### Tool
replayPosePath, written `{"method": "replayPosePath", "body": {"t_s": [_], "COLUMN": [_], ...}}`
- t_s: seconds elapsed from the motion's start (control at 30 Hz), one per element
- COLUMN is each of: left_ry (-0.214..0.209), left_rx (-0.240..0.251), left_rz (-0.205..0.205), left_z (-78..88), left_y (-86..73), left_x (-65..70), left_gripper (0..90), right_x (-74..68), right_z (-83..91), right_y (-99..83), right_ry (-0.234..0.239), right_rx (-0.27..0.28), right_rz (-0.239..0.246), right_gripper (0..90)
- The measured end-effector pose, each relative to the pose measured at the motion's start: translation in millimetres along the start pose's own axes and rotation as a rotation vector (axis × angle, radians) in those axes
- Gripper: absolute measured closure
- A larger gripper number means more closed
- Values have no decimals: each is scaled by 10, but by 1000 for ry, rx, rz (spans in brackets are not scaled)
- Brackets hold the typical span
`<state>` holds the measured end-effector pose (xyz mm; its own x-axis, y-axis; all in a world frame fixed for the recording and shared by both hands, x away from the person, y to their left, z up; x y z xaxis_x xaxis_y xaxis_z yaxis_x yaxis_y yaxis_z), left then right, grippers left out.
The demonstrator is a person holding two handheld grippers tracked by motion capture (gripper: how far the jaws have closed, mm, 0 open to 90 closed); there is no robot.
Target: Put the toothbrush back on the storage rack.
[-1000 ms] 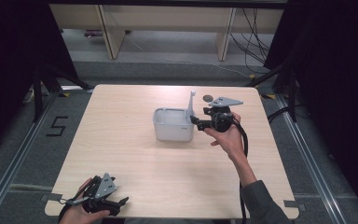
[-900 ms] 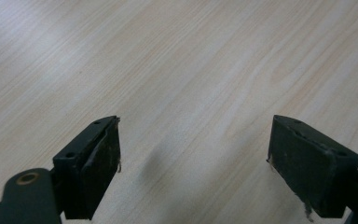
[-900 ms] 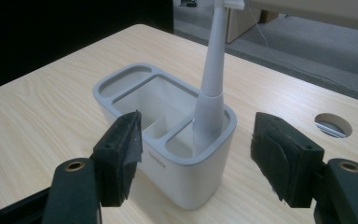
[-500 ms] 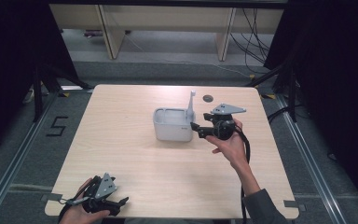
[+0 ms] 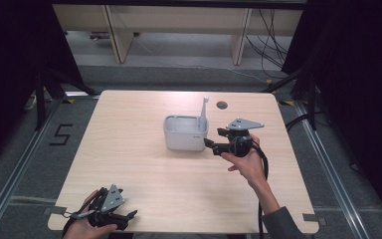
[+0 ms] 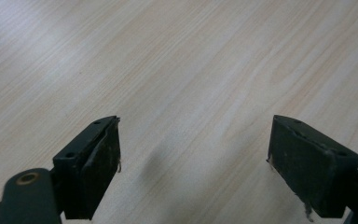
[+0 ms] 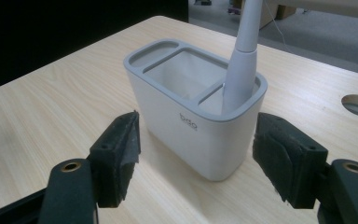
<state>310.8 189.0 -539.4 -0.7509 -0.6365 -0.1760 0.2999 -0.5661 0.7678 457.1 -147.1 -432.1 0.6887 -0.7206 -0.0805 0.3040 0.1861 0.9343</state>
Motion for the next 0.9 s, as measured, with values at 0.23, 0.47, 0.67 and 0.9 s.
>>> {"method": "replayPosePath", "body": {"t_s": [0.23,0.47,0.67,0.9], "left_ry": [1,1,0,0], "left_rx": [2,2,1,2], "left_rz": [0,0,-1,6], "left_z": [7,7,6,5], "left_y": [2,3,2,3], "left_x": [-4,-3,-3,4], "left_gripper": [163,163,162,163], "right_x": [-66,-133,-129,-164], "right_z": [14,33,43,56], "right_y": [-70,-134,-248,-412], "right_ry": [12,31,32,40], "right_rx": [-18,-31,-41,-83], "right_rz": [-14,-37,-11,-25], "right_gripper": [311,298,292,289]}}
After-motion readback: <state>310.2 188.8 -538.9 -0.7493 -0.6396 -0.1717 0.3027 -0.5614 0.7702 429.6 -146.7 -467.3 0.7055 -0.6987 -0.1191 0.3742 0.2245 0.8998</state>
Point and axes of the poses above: each handheld gripper's, and its own axes: z roughly backward along the jaws, y roughly out of its top, x roughly to its right, the point moved 5 cm from there along -z, roughly forward along the jaws, and after that the axes turned 8 degrees about x, right-handed, at the moved point
